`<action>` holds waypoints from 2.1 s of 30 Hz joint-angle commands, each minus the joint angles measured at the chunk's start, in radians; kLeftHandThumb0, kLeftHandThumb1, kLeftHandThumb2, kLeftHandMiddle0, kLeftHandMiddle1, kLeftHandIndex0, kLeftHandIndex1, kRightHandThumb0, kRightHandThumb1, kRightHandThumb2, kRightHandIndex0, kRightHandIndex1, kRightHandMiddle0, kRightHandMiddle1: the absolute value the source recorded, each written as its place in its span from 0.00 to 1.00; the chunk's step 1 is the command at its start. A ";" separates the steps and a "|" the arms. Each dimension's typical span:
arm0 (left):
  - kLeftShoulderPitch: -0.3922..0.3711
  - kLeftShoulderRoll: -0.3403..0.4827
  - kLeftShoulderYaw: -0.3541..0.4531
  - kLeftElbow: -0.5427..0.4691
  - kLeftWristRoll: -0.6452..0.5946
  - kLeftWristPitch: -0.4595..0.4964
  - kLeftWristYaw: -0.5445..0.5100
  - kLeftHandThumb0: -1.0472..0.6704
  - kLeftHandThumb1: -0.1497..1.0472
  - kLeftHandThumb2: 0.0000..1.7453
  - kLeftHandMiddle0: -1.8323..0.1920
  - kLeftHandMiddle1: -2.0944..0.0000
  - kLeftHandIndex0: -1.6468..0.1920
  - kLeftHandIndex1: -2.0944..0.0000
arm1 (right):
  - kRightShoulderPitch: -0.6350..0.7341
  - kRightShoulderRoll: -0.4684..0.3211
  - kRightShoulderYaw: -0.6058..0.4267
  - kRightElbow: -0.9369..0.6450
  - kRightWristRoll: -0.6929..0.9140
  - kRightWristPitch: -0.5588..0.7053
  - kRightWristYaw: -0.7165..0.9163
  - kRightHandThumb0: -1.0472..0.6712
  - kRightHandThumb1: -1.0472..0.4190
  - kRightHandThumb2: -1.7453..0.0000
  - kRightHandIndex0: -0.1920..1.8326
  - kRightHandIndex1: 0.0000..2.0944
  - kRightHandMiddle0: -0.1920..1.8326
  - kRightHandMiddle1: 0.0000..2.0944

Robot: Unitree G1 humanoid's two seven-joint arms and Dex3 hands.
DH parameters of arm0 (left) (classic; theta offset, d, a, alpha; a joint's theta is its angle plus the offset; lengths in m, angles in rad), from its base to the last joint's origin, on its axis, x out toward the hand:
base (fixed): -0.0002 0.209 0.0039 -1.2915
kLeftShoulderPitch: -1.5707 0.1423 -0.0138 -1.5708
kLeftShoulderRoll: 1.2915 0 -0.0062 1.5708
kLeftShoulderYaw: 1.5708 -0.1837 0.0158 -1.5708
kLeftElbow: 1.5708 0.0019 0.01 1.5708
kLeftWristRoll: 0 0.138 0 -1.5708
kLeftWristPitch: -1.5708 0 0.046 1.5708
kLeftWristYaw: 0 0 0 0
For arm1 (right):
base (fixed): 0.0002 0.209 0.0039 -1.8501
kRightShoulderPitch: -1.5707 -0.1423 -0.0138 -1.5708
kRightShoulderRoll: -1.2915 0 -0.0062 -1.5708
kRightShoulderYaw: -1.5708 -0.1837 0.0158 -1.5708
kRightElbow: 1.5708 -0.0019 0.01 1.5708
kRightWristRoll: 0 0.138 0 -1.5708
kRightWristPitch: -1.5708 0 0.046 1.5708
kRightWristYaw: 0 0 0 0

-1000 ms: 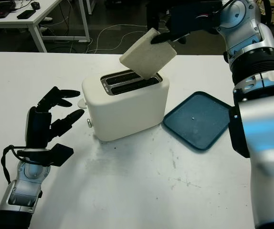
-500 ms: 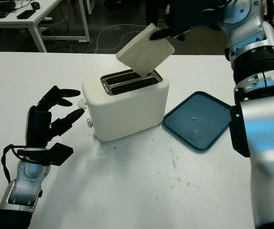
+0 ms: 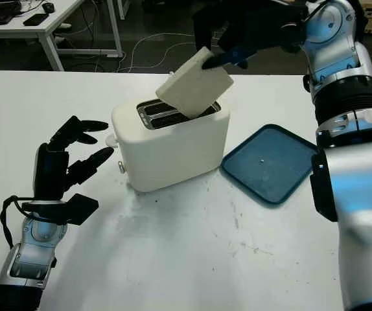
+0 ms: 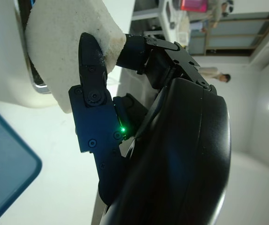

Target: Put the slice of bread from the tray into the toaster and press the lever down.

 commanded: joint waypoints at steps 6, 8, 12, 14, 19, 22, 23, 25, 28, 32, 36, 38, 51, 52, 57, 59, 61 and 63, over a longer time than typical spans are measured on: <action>0.003 0.004 0.001 -0.013 0.001 0.006 -0.001 0.40 0.88 0.00 0.68 0.35 0.65 0.57 | 0.017 0.023 0.019 0.035 -0.018 -0.049 -0.017 0.33 0.09 0.82 0.60 0.83 0.49 0.83; 0.002 0.003 0.001 -0.009 0.002 -0.001 0.004 0.40 0.88 0.00 0.67 0.36 0.65 0.57 | 0.020 0.024 0.031 0.039 -0.034 -0.066 -0.033 0.34 0.09 0.83 0.60 0.83 0.48 0.83; 0.003 0.003 0.001 -0.007 -0.006 -0.006 0.001 0.41 0.88 0.00 0.68 0.35 0.65 0.56 | 0.023 0.015 0.078 0.012 -0.101 -0.097 -0.084 0.35 0.09 0.81 0.59 0.83 0.46 0.83; 0.005 -0.001 0.001 -0.009 -0.006 -0.002 0.003 0.40 0.88 0.00 0.68 0.35 0.65 0.56 | 0.021 0.015 0.104 -0.010 -0.139 -0.104 -0.105 0.34 0.09 0.81 0.59 0.83 0.46 0.83; 0.002 -0.004 -0.004 -0.007 -0.002 -0.004 0.003 0.40 0.89 0.00 0.68 0.35 0.66 0.56 | 0.016 0.031 0.128 -0.054 -0.158 -0.119 -0.108 0.36 0.09 0.83 0.58 0.83 0.46 0.83; 0.004 -0.010 -0.008 -0.007 -0.003 -0.005 0.006 0.40 0.89 0.00 0.68 0.34 0.66 0.56 | 0.013 0.045 0.137 -0.080 -0.150 -0.121 -0.101 0.38 0.09 0.85 0.61 0.83 0.49 0.83; 0.004 -0.013 -0.009 -0.008 -0.002 -0.004 0.006 0.40 0.89 0.00 0.68 0.34 0.66 0.56 | 0.012 0.047 0.139 -0.085 -0.148 -0.123 -0.098 0.39 0.09 0.85 0.62 0.83 0.50 0.83; 0.007 -0.017 -0.012 -0.011 0.004 -0.002 0.008 0.41 0.88 0.00 0.69 0.34 0.66 0.56 | 0.006 0.051 0.152 -0.103 -0.164 -0.122 -0.105 0.39 0.09 0.85 0.63 0.83 0.51 0.83; 0.012 -0.024 -0.015 -0.015 0.025 0.001 0.021 0.40 0.88 0.00 0.69 0.34 0.66 0.56 | -0.005 0.059 0.178 -0.131 -0.198 -0.094 -0.115 0.38 0.09 0.85 0.63 0.83 0.51 0.83; 0.018 -0.034 -0.022 -0.015 0.038 -0.001 0.035 0.40 0.89 0.00 0.68 0.35 0.66 0.56 | -0.016 0.083 0.187 -0.135 -0.199 -0.088 -0.101 0.38 0.09 0.86 0.63 0.83 0.51 0.83; 0.025 -0.047 -0.028 -0.016 0.057 0.003 0.053 0.40 0.89 0.00 0.68 0.35 0.66 0.56 | -0.016 0.115 0.202 -0.125 -0.216 -0.085 -0.121 0.38 0.09 0.86 0.63 0.83 0.52 0.83; 0.031 -0.052 -0.030 -0.019 0.059 0.007 0.056 0.39 0.89 0.00 0.68 0.35 0.66 0.57 | -0.013 0.125 0.217 -0.118 -0.236 -0.093 -0.135 0.37 0.09 0.87 0.64 0.83 0.52 0.83; 0.042 -0.060 -0.037 -0.019 0.050 0.004 0.062 0.41 0.89 0.01 0.70 0.35 0.66 0.58 | -0.010 0.123 0.289 -0.102 -0.352 -0.135 -0.225 0.34 0.09 0.87 0.64 0.83 0.51 0.83; 0.041 -0.061 -0.037 -0.017 0.048 0.003 0.061 0.41 0.89 0.01 0.70 0.35 0.66 0.58 | -0.007 0.124 0.286 -0.100 -0.346 -0.137 -0.228 0.30 0.09 0.90 0.61 0.83 0.48 0.82; 0.043 -0.059 -0.037 -0.024 0.058 0.019 0.062 0.40 0.89 0.01 0.69 0.35 0.66 0.57 | -0.013 0.122 0.277 -0.079 -0.322 -0.164 -0.215 0.19 0.09 0.96 0.36 0.58 0.40 0.49; 0.044 -0.057 -0.036 -0.029 0.059 0.024 0.061 0.39 0.89 0.01 0.69 0.35 0.66 0.57 | -0.022 0.115 0.284 -0.080 -0.338 -0.169 -0.222 0.16 0.09 0.97 0.27 0.44 0.41 0.24; 0.046 -0.056 -0.035 -0.029 0.052 0.024 0.057 0.40 0.89 0.01 0.69 0.35 0.66 0.57 | -0.030 0.110 0.284 -0.084 -0.345 -0.168 -0.228 0.15 0.09 0.98 0.20 0.37 0.37 0.11; 0.045 -0.055 -0.035 -0.029 0.048 0.024 0.055 0.40 0.89 0.01 0.69 0.36 0.66 0.57 | -0.037 0.107 0.275 -0.088 -0.338 -0.164 -0.225 0.14 0.09 0.98 0.17 0.35 0.34 0.07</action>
